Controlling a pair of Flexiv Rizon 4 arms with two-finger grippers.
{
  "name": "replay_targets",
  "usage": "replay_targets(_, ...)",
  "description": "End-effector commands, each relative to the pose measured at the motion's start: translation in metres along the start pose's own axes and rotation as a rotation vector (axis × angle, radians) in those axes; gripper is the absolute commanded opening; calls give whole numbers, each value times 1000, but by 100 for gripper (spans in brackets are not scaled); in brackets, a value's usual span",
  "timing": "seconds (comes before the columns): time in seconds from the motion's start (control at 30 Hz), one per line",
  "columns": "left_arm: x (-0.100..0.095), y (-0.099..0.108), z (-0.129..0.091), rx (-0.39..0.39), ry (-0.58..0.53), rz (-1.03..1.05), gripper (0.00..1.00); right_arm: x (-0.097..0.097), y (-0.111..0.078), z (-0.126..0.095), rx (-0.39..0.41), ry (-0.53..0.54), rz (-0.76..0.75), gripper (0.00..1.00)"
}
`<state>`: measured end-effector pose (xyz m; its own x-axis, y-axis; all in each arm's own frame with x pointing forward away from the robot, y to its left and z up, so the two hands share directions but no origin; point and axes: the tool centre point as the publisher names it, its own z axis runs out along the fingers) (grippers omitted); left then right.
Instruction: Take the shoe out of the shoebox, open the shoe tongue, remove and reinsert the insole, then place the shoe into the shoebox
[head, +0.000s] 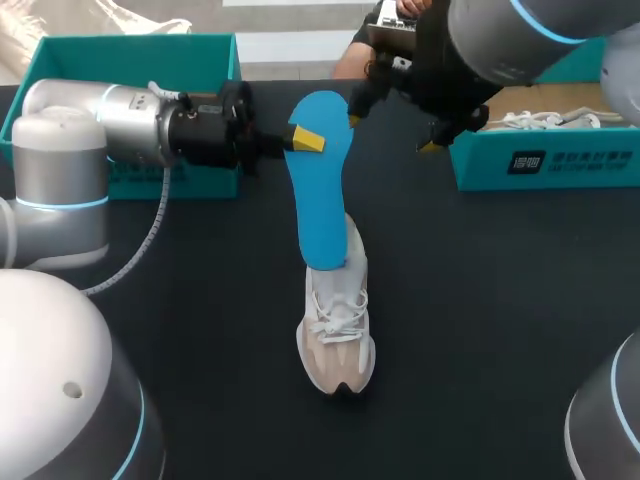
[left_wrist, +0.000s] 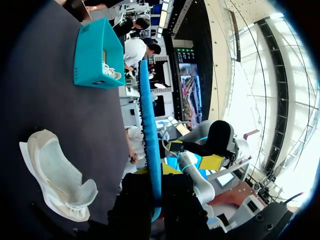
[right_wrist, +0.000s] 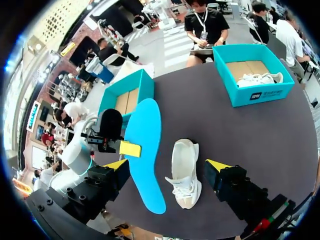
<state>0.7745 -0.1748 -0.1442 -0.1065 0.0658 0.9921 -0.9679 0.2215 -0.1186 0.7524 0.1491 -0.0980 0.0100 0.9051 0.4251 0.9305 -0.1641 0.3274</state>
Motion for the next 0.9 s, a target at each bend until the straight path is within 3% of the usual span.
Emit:
replay_targets(0.03,0,0,0,-1,-1,0,0,-17,6,3,17,438,-7,100)
replay_targets(0.27,0,0,0,-1,-1,0,0,-22,5,14,30,585,14,100)
replay_targets(0.57,0,0,0,-1,-1,0,0,-16,0,28,133,659,-14,100)
replay_targets(0.9,0,0,0,-1,-1,0,0,-10,-1,40,164,762,-18,100)
